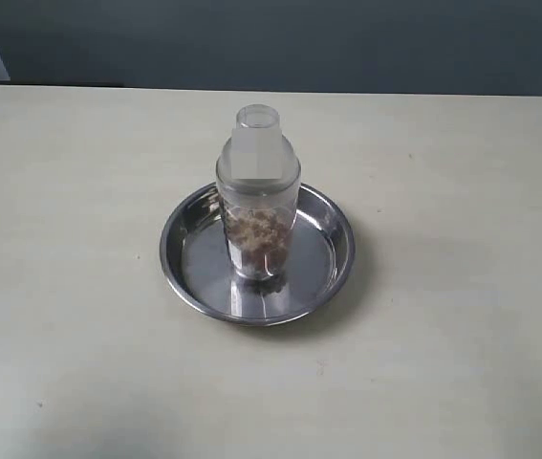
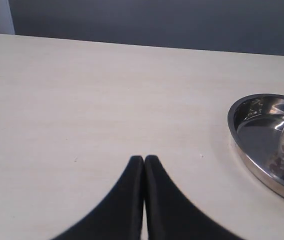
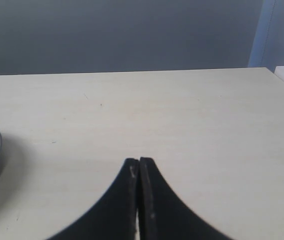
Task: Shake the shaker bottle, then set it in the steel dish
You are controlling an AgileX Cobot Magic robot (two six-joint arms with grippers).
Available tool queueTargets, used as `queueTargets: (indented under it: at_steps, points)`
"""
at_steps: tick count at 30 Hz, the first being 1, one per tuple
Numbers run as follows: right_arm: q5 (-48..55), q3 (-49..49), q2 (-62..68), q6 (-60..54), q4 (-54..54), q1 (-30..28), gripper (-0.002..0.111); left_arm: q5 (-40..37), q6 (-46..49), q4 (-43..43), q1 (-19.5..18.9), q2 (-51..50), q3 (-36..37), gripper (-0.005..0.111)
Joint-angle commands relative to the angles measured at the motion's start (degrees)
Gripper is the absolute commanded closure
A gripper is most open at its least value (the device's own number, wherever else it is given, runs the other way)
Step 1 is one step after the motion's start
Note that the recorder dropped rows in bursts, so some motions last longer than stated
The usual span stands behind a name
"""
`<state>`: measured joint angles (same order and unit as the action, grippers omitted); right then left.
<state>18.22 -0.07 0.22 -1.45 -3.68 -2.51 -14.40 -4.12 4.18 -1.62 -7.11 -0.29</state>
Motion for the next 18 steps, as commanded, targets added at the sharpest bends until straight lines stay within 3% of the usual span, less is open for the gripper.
queueTargets:
  at_steps: [1,18]
  points:
    - [-0.75,0.07,-0.22,-0.04,0.17,-0.2,0.109,1.18,2.9,1.74,-0.07,0.5,0.29,0.106]
    - [-0.75,0.07,-0.22,-0.04,0.17,-0.2,0.109,1.68,4.68,2.15,-3.55,4.0,0.29,0.106]
